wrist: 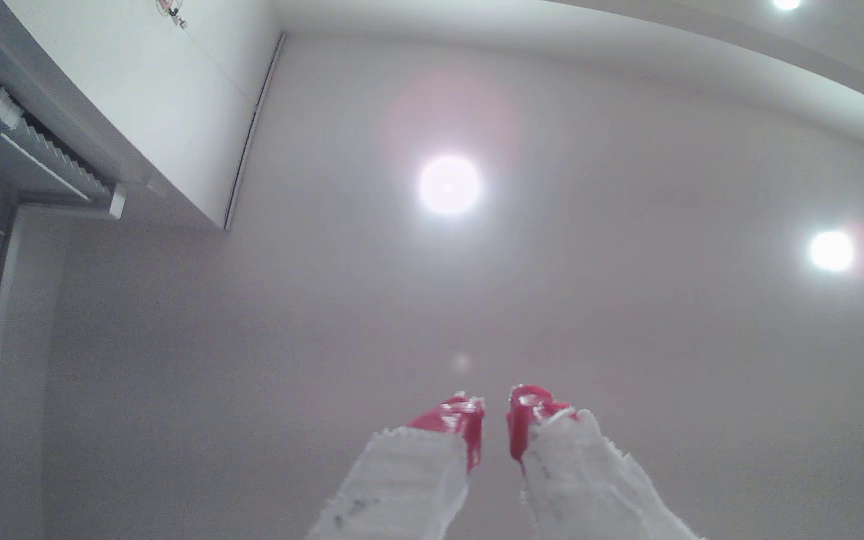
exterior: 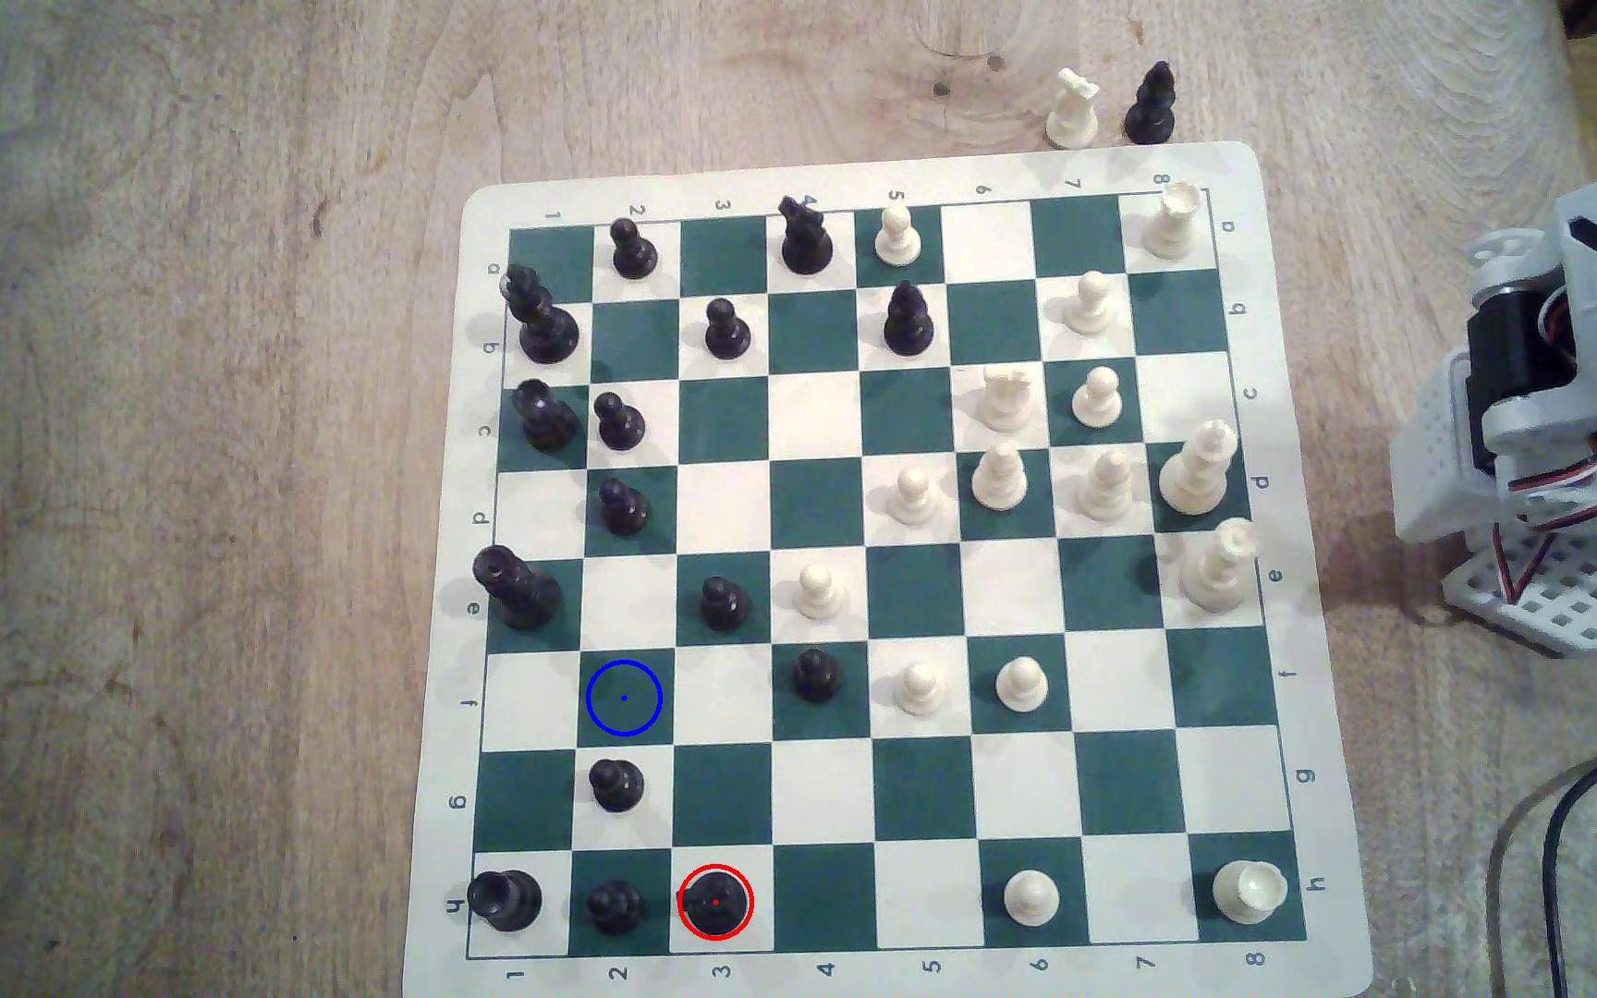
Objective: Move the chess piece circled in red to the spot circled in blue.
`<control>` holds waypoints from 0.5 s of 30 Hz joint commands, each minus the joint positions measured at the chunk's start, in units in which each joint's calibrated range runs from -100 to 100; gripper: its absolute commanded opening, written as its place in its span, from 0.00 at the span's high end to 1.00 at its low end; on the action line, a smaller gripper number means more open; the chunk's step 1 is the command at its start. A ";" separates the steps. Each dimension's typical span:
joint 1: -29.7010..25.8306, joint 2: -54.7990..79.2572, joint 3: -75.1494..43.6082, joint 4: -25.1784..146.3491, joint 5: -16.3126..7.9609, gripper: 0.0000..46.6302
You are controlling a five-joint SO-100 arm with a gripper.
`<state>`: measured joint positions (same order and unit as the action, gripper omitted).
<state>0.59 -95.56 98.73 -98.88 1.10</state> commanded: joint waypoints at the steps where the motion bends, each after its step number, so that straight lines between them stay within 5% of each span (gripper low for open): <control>1: 0.31 -0.28 1.27 -0.38 -0.15 0.62; 7: 0.23 -0.28 1.17 10.60 -0.15 0.62; 15: 0.70 -0.28 -3.63 46.80 -0.39 0.62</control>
<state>0.59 -95.56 98.55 -70.28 1.05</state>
